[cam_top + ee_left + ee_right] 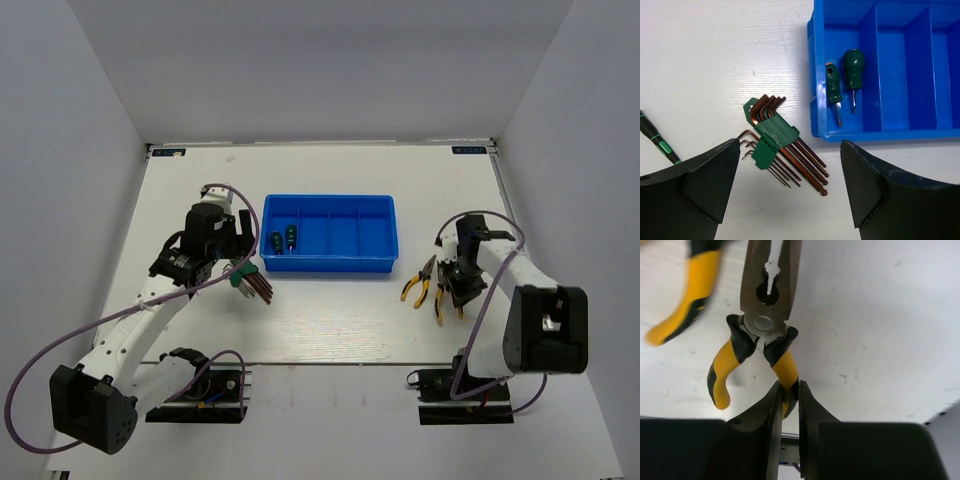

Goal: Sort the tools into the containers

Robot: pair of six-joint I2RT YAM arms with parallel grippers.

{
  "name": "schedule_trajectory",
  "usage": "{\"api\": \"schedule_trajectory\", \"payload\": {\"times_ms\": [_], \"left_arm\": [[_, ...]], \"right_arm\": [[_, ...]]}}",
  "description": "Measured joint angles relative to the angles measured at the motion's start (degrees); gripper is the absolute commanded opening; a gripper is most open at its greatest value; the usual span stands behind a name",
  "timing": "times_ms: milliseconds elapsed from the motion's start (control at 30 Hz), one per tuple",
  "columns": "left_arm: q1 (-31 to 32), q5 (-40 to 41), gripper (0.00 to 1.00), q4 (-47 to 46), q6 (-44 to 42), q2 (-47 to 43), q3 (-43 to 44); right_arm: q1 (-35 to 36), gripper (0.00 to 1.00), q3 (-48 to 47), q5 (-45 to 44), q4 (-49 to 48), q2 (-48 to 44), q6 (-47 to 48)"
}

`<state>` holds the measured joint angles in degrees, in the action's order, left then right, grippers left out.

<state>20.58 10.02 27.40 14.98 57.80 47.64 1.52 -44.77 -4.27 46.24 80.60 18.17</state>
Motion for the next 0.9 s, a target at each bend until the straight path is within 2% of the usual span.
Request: {"api": "schedule_trajectory", "payload": {"times_ms": [200,333,500,633,800,900], "left_arm": [[0.0,-0.5,0.91,-0.6,-0.4,-0.2,-0.3],[0.0,-1.4,0.9,-1.7,-0.8,-0.6,-0.8],[0.0,-2.1,0.9,-2.6,-1.2,-1.3,-1.6],[0.0,-2.1,0.9,-3.1,-1.3,-1.4,-2.3],[0.0,-1.5,0.9,-3.4,-1.5,-1.8,-2.4],[0.0,-1.3,0.9,-3.5,-1.6,-1.9,-2.4]], "right_arm": [[0.0,0.0,-10.5,7.8,5.6,-9.4,4.2],[2.7,0.0,-19.8,18.6,8.2,-7.7,5.2],[12.1,0.0,-31.6,27.1,8.5,3.7,2.2],[20.0,0.0,-47.1,28.5,7.5,17.8,-4.1],[27.3,0.0,-66.6,23.5,7.7,33.2,-10.8],[31.0,0.0,-69.8,18.6,6.7,37.0,-13.6]]}}
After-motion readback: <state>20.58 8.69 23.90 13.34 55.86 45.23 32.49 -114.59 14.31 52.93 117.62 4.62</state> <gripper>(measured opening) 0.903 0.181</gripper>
